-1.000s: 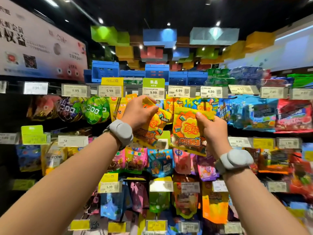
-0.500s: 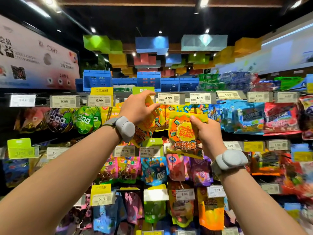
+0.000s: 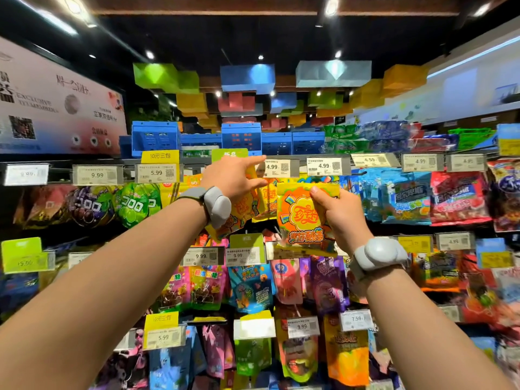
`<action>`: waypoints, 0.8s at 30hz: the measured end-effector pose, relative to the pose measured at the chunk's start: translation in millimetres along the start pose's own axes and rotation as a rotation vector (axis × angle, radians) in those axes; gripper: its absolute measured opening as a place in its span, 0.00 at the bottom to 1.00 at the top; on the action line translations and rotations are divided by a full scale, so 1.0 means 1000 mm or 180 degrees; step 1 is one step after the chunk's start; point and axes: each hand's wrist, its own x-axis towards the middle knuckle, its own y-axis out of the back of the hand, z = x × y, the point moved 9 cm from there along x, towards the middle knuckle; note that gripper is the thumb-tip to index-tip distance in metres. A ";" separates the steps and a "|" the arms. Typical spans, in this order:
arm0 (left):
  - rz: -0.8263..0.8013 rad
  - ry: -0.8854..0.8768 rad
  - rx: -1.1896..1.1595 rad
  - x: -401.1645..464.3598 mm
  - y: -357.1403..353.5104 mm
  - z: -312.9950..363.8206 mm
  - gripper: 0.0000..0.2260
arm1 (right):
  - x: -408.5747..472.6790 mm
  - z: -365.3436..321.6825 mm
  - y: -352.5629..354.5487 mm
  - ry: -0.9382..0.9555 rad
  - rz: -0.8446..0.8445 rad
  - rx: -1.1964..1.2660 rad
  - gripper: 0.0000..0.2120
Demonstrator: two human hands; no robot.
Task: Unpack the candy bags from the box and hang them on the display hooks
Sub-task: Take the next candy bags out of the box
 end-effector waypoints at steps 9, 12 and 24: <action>0.0154 -0.0230 0.0510 0.007 0.002 0.011 0.14 | 0.011 0.008 0.005 -0.0038 -0.0108 -0.0248 0.10; 0.0260 -0.0264 0.0585 0.010 0.007 0.011 0.09 | 0.015 0.012 0.004 -0.0074 -0.0115 -0.0314 0.16; -0.0361 -0.0269 0.0362 0.022 0.009 0.008 0.09 | 0.030 0.021 -0.013 0.0054 -0.0006 -0.0496 0.18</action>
